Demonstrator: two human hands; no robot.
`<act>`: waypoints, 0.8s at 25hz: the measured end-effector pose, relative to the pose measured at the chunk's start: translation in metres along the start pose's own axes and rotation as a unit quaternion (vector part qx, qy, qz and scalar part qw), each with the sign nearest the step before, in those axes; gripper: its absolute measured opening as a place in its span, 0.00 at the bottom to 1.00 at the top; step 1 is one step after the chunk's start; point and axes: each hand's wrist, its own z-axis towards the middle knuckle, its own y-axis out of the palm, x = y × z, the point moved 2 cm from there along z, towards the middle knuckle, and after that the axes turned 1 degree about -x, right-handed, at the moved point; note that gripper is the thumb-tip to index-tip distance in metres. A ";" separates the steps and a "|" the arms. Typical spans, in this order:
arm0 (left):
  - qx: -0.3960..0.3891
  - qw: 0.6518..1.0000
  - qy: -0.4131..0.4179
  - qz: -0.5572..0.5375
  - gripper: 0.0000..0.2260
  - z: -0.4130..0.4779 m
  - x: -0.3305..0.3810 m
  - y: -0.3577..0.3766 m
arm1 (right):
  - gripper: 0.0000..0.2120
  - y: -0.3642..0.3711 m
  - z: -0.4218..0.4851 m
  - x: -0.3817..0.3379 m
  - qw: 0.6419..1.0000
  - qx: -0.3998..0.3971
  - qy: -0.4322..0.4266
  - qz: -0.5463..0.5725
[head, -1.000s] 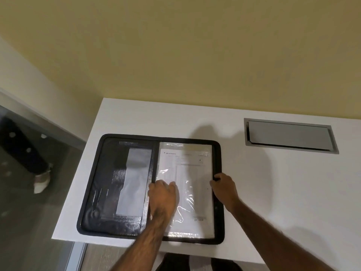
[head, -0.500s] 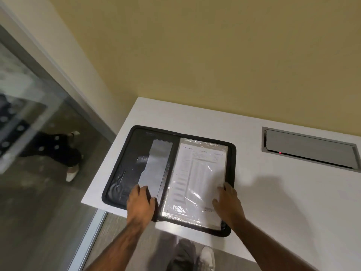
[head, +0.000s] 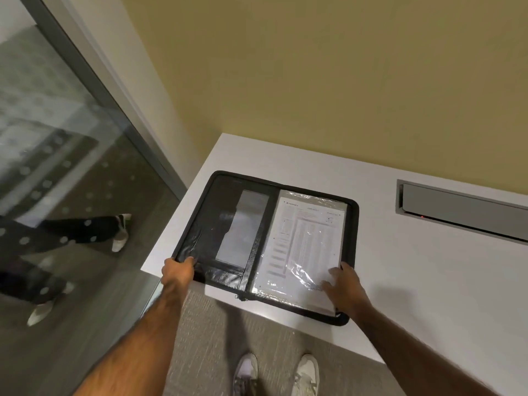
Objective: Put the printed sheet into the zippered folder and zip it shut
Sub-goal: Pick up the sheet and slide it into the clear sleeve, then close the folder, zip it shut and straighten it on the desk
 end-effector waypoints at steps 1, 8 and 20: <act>-0.004 0.999 0.010 0.035 0.27 0.003 -0.001 -0.001 | 0.23 0.001 -0.001 -0.001 1.000 0.016 -0.007 0.010; -0.018 0.994 0.005 0.109 0.26 0.018 0.000 -0.015 | 0.17 0.037 -0.005 -0.024 0.985 0.006 -0.001 0.173; -0.225 0.923 0.051 -0.308 0.36 0.006 0.034 -0.076 | 0.25 -0.005 -0.053 -0.120 0.923 -0.033 0.041 0.382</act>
